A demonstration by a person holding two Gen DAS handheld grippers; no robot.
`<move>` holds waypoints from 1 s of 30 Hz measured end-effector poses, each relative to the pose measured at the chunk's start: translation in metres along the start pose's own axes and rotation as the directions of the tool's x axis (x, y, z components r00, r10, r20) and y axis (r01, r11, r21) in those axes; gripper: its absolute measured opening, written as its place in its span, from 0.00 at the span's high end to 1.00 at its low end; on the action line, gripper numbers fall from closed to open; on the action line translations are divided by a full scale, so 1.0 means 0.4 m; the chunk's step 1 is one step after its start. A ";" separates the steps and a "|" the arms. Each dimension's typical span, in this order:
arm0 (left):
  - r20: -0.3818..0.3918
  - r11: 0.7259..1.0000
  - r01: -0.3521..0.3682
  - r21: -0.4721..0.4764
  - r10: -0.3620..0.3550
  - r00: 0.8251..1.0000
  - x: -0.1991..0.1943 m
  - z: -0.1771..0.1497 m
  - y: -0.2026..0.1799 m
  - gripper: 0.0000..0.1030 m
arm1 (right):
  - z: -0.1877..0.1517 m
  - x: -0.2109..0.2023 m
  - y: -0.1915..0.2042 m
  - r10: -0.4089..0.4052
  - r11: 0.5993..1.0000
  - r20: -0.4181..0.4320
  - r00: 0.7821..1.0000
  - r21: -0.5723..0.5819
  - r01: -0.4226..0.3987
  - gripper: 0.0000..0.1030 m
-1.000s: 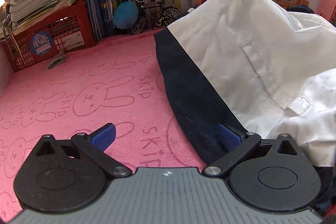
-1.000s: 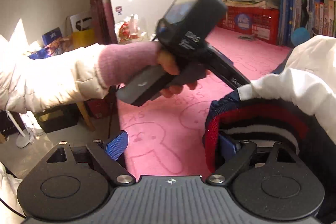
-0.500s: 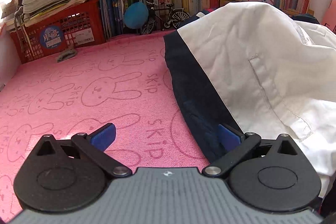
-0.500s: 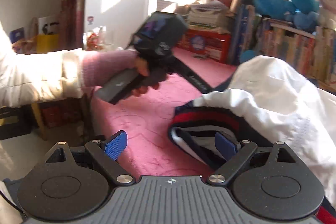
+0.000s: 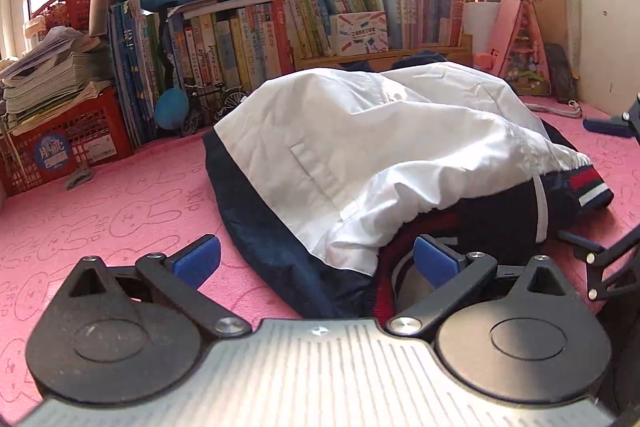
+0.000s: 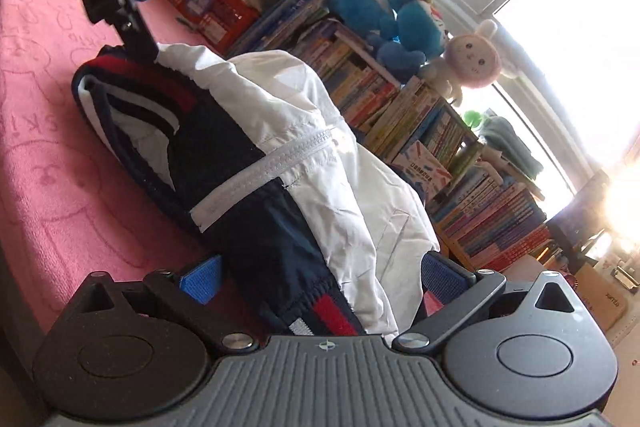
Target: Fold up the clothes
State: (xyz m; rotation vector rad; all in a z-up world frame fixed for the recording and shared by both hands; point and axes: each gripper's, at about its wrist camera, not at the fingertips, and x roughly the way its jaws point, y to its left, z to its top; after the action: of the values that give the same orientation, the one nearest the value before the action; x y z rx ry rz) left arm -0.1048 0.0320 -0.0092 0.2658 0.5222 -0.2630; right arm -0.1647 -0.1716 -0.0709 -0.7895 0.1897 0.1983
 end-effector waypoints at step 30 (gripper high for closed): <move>0.089 0.907 -0.419 -0.045 0.421 0.903 -0.021 0.056 -0.078 0.00 | 0.023 -0.017 -0.259 -0.011 0.749 0.121 0.993 0.658 -0.072 0.44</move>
State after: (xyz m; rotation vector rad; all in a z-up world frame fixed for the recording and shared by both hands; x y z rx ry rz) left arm -0.1114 -0.0028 0.0083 0.3325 0.3600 0.1518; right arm -0.1448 -0.2372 0.0078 -0.0551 0.1457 0.1899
